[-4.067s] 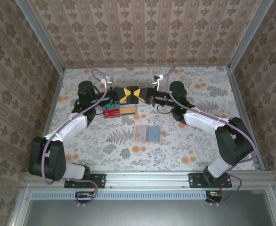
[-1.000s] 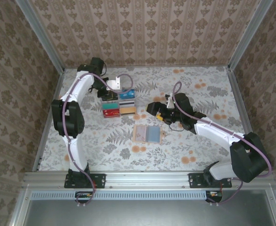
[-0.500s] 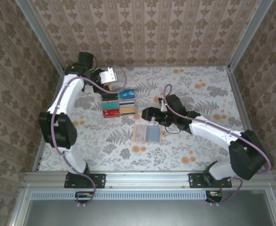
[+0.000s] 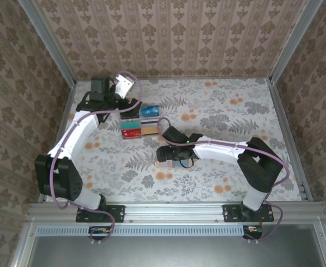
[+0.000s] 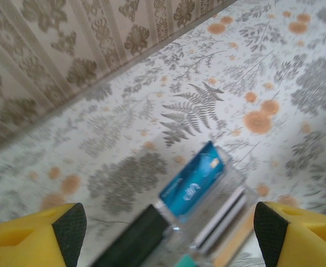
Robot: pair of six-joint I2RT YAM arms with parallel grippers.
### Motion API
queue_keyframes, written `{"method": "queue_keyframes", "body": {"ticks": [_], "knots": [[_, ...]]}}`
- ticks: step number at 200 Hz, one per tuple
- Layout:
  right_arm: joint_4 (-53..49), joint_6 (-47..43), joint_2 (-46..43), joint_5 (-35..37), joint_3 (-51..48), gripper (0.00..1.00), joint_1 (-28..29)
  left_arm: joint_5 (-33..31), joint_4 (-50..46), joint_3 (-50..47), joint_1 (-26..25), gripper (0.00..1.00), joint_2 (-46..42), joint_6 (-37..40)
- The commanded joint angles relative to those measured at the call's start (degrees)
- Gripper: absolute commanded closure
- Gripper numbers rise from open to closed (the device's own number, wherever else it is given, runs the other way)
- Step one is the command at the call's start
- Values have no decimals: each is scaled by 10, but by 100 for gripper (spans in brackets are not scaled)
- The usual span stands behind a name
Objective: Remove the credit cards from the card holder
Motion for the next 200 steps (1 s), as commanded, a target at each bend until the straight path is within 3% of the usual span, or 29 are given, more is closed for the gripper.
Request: {"method": "queue_keyframes", "body": {"ticks": [1,65,117,150,200], "knots": [[-15,3,-2,19,6,19,-1,-30,1,-10,-9,18,-14,-168],[99,77,-23,-78,-58,41,-46,0,-22,-97,-66,9,-10,-319],[146,120,-3,-125,-83,65,-68,-32,-32,-159,-109,27,8,-448],[152,132,4,-133,-94,69,-75,-33,-18,-201,-168,37,13,-513],[163,149,12,-135,-114,73,-79,19,37,-243,-199,56,52,-576]]}}
